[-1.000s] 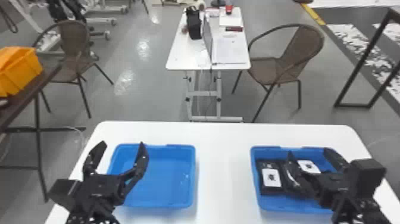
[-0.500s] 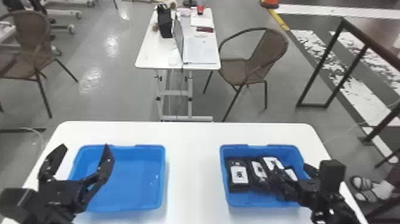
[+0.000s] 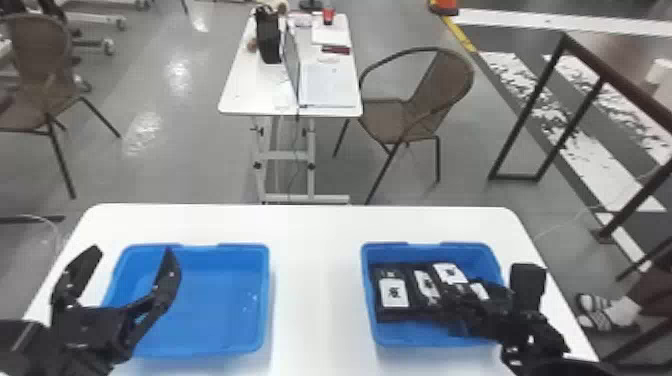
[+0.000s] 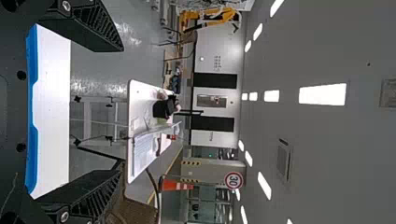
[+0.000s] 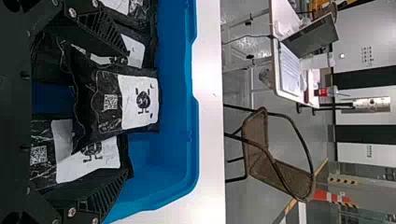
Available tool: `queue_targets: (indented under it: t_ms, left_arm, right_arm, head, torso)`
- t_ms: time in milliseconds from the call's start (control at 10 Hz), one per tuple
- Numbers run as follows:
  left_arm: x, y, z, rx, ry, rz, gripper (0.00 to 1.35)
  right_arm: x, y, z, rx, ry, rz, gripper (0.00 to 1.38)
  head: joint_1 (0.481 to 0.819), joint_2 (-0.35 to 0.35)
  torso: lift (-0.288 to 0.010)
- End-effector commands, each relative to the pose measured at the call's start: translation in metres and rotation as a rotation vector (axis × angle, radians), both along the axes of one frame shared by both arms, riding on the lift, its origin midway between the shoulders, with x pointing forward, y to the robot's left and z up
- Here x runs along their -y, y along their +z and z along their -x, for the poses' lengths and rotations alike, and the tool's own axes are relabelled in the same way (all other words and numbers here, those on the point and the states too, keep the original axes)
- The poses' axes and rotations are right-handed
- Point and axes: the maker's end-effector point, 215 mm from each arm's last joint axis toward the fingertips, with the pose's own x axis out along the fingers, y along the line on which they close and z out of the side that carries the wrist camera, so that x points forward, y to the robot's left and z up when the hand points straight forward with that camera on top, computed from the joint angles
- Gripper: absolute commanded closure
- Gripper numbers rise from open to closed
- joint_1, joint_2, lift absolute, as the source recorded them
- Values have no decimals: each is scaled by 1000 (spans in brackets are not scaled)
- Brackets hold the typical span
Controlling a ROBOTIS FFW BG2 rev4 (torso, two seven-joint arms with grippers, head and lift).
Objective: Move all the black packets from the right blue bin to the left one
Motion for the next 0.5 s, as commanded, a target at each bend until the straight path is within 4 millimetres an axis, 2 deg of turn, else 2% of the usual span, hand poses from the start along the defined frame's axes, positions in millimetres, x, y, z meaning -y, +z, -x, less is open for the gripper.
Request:
queue_targets:
  t_ms: [0, 100, 200, 300, 400]
  left_arm:
    - [1, -2, 0, -4, 2, 11, 90]
    - [2, -3, 0, -7, -1, 12, 90]
    - [2, -3, -1, -6, -3, 14, 90]
    - [2, -4, -1, -7, -4, 17, 90]
    - [3, -6, -1, -10, -7, 19, 90]
  right_arm:
    - [-1, -12, -10, -27, 12, -23, 144]
    - [-5, -17, -17, -45, 35, -21, 170]
    - [-9, -24, -20, -66, 49, -27, 423]
    - [-16, -31, -18, -84, 56, -68, 889]
    - [-21, -36, -13, -104, 51, -87, 1211]
  head:
    - [695, -105]
    - [695, -104]
    - [695, -100]
    - [695, -96]
    - [695, -89]
  torso:
    - [0]
    - [0]
    - [0]
    - [0]
    - [0]
